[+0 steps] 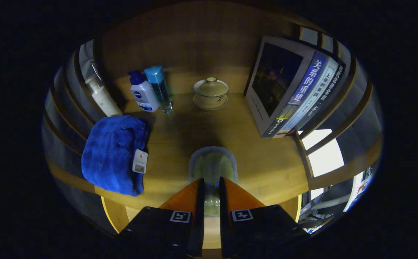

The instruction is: Pull open the drawer, take out the items inside it, and place them on the countertop above the cabinet.

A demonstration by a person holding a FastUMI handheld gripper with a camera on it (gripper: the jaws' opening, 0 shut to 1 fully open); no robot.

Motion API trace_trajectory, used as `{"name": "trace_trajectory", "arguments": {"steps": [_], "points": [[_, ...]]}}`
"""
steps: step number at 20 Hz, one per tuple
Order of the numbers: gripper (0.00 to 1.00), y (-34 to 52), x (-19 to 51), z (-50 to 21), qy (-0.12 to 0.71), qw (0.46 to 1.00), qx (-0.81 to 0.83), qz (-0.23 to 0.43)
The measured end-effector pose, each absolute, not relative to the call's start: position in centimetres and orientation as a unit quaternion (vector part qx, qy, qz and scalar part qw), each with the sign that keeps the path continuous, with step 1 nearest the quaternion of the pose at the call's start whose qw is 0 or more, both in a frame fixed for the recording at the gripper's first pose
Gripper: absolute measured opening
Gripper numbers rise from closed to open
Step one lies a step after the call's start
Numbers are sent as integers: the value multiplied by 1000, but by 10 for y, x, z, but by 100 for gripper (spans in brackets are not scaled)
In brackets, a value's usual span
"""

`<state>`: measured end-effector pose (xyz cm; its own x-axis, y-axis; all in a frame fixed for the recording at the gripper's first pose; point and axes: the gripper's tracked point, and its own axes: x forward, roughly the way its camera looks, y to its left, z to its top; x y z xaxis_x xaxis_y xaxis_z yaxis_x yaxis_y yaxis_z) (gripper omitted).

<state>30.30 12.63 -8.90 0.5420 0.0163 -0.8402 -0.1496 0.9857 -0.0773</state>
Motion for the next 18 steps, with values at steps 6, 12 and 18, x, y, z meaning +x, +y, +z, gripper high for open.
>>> {"name": "trace_trajectory", "arguments": {"steps": [6, 12, 18], "points": [[31, 137, 309, -91, 467, 881, -62, 53], [84, 143, 308, -68, 423, 903, -36, 68], [100, 132, 297, -44, 331, 942, 2, 61]]}}
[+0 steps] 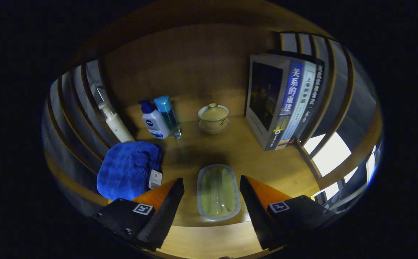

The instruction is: Pull open the drawer, take out the items inside it, and place them on the countertop above the cabinet.

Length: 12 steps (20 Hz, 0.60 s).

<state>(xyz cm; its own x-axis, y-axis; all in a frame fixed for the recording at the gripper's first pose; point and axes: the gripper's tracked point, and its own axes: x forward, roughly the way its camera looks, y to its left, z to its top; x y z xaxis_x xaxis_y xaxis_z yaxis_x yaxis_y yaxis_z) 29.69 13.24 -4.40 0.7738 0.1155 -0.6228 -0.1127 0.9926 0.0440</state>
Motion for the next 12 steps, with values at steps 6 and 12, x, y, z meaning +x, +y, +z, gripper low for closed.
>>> {"name": "trace_trajectory", "arguments": {"steps": [6, 12], "points": [[100, 94, 248, -14, 222, 974, 1, 36], [100, 56, 179, 25, 140, 989, 44, 19]]}}
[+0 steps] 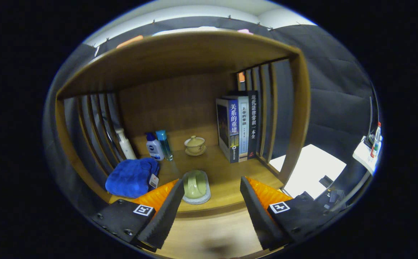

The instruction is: Pull open the drawer, take out the items inside it, and place them on the countertop above the cabinet.

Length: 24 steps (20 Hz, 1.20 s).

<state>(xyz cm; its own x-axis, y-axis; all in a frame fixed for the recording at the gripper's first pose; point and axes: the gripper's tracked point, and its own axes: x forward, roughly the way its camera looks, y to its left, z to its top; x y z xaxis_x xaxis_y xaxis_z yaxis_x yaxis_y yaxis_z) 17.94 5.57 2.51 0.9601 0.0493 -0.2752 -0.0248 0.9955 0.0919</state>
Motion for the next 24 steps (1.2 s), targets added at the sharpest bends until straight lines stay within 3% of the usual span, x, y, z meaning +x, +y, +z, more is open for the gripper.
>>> {"name": "trace_trajectory", "arguments": {"steps": [10, 24], "points": [[98, 33, 61, 15, 28, 999, -7, 33], [98, -2, -18, -101, 30, 999, 21, 38]]}}
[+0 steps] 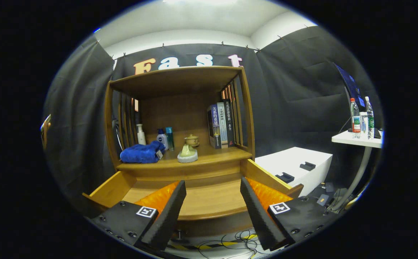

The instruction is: Pull open the drawer, take out the items inside it, and place them on the countertop above the cabinet.

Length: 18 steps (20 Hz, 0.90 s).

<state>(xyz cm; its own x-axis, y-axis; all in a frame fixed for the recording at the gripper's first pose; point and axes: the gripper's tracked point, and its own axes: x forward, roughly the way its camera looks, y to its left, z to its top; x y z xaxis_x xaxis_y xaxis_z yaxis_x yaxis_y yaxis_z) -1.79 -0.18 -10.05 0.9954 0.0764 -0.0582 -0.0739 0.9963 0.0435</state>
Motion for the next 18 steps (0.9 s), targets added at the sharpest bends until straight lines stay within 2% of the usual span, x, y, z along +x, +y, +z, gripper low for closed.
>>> {"name": "trace_trajectory", "arguments": {"steps": [9, 18], "points": [[98, 2, -30, -173, 75, 995, 10, 60], [98, 8, -27, -191, 92, 992, 14, 82]]}}
